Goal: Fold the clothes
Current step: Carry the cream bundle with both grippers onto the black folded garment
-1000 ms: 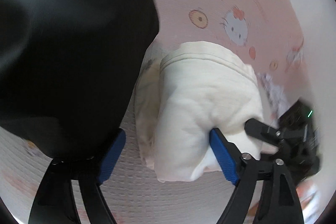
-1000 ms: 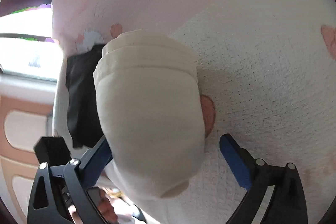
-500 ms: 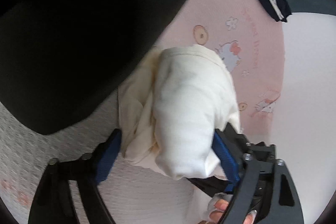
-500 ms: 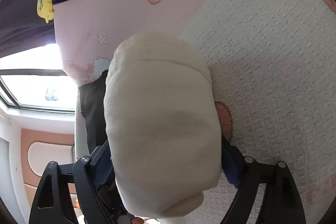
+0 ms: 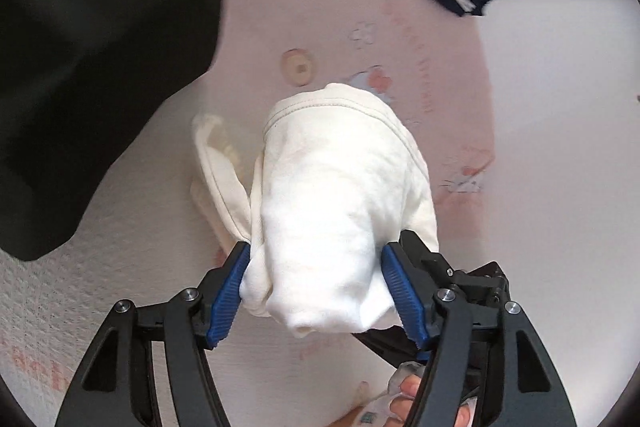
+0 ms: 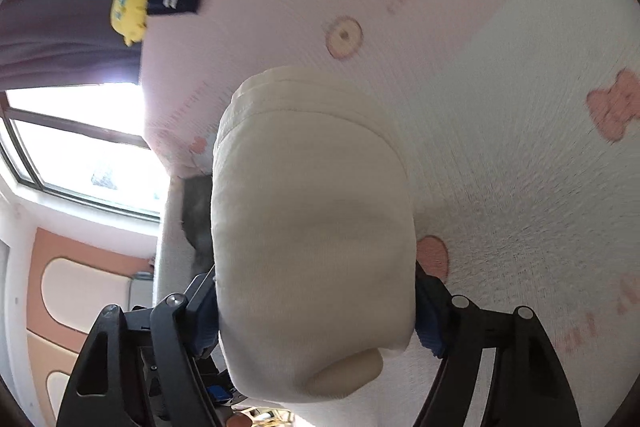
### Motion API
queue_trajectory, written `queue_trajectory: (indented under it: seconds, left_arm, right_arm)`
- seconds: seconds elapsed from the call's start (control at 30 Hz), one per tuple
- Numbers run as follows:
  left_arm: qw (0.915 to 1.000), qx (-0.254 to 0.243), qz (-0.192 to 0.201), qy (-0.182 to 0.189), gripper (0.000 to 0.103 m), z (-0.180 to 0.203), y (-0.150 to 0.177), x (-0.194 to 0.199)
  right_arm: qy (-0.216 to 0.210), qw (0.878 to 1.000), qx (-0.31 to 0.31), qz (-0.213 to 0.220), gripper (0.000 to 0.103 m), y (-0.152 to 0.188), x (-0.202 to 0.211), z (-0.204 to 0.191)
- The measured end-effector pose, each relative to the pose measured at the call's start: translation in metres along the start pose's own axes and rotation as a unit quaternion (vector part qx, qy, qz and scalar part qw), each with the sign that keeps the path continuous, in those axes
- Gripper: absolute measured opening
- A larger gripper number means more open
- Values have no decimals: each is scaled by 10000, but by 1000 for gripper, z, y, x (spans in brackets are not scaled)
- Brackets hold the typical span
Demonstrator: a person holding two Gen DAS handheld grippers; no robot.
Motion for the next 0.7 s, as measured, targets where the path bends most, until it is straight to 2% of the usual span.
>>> queue_trajectory:
  seconds: [0.13,0.23,0.43,0.53,0.7]
  left_arm:
    - [9994,-89,79,312,64,28,-15,21]
    - [9982,-230,371,420,64,44,-40,55]
    - [9928,-533,987,424,64,52,-97,126]
    - [9895,-642,1253,314,65,50,-127,149]
    - [9864,-519,1560,84,64,28,-169,184]
  right_arm:
    - [101,9993,285,216,76,-5,17,-31]
    - [18,9983,460,344,76,-9,18,-68]
    - [-409,9957,744,383,76,-10,-17,-158]
    - [-630,9948,769,221,76,-2,-43,-197]
    - [-828,9934,784,-112,76,14,-97,-246]
Point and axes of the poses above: each gripper's, at about its wrist camera, not at the fingertips, and x roughly against the way its jaws point, z to its right, y to its underside, the point moved 8 cm from there along -x, roughly the way its jaws point, and after that the axes turned 3 degrees about x, right-handed, at the moved point
